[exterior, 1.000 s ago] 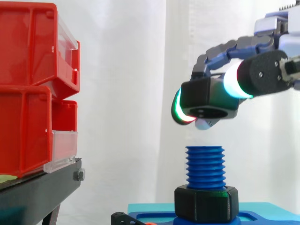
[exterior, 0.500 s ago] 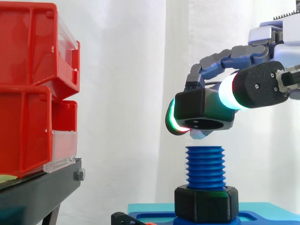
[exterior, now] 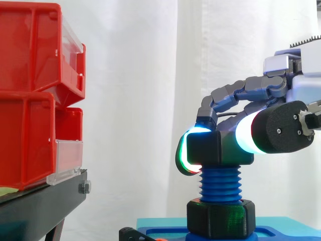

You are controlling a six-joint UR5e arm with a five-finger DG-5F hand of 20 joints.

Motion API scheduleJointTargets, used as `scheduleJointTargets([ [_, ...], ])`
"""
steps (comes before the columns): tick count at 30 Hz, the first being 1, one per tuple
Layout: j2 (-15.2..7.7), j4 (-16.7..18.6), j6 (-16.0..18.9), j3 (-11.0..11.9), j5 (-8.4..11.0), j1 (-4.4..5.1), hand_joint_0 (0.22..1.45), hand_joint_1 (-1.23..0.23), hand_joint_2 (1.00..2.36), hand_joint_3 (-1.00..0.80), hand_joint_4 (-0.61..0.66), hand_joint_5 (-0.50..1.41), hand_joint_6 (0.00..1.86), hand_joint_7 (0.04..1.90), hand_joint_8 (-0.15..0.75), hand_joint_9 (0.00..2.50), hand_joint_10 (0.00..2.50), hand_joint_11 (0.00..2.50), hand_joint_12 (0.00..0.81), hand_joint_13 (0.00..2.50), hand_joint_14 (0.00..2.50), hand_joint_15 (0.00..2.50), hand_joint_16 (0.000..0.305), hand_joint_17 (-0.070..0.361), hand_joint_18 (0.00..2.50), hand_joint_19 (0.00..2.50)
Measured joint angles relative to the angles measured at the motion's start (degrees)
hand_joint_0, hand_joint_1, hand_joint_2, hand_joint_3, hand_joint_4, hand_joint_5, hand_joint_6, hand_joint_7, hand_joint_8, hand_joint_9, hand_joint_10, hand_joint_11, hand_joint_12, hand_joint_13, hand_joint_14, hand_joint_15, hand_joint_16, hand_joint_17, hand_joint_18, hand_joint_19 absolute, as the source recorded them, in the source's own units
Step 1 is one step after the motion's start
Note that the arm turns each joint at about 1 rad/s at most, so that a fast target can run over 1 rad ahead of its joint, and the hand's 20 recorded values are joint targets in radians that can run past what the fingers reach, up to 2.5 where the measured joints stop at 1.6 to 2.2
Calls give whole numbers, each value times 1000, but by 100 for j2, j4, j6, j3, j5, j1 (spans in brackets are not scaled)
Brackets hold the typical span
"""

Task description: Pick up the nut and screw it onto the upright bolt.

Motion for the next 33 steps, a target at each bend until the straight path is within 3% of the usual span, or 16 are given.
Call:
scheduleJointTargets([
  [33, -4, -99, 4, -54, -129, -46, 560, -607, 1000, -500, 295, -124, 504, 1106, 324, 633, 0, 0, 319, 676, 0, 52, 39, 87, 499, 11],
])
